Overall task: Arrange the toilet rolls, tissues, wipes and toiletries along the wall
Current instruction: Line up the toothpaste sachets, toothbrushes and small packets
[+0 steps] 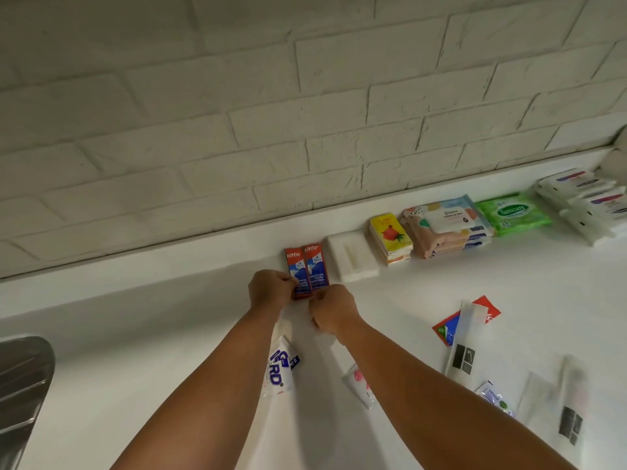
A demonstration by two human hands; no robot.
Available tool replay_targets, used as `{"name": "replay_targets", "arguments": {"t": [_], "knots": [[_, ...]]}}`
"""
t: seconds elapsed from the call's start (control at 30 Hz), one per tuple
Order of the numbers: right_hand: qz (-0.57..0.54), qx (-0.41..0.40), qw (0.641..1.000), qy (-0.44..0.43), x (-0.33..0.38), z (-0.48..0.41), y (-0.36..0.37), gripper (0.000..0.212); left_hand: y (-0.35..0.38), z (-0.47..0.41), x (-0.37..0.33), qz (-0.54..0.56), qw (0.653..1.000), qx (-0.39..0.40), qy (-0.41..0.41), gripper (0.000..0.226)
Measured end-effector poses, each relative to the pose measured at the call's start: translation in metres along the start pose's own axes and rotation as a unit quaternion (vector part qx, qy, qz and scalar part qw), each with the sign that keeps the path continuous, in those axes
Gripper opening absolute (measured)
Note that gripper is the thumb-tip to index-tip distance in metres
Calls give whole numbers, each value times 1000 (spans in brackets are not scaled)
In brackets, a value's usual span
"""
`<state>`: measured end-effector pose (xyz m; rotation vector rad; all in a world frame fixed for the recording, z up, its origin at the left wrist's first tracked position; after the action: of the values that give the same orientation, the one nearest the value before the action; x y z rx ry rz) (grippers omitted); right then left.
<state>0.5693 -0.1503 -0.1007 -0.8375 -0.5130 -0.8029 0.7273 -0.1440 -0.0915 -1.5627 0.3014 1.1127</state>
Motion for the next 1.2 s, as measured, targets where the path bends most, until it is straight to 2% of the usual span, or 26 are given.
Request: {"name": "replay_targets", "arguments": {"t": [0.13, 0.33, 0.53, 0.73, 0.97, 1.2], "knots": [[13, 0, 1000, 0, 1, -2, 1, 20, 0, 2, -3, -33, 999, -4, 22, 22], [10, 8, 1000, -5, 0, -1, 0, 20, -2, 5, -1, -17, 1000, -16, 15, 26], [-18, 30, 998, -53, 0, 18, -11, 22, -6, 20, -15, -33, 998, -47, 39, 25], [12, -55, 989, -137, -14, 49, -67, 28, 9, 64, -63, -12, 993, -63, 97, 14], [129, -133, 970, -157, -60, 50, -140, 29, 73, 113, -112, 18, 981, 10, 193, 14], [304, -123, 927, -184, -103, 37, -192, 29, 160, 144, -137, -50, 970, 122, 202, 27]]}}
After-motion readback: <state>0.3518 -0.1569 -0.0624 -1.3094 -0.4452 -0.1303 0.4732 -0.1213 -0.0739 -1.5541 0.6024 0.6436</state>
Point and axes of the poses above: each hand's wrist, its own z-axis away from the middle knuckle, its own y-axis out of the palm, x = y × z, the point moved 6 cm from there along -z, towards the middle knuckle, and after that the axes turned 11 degrees about y, right-handed, at the moved point
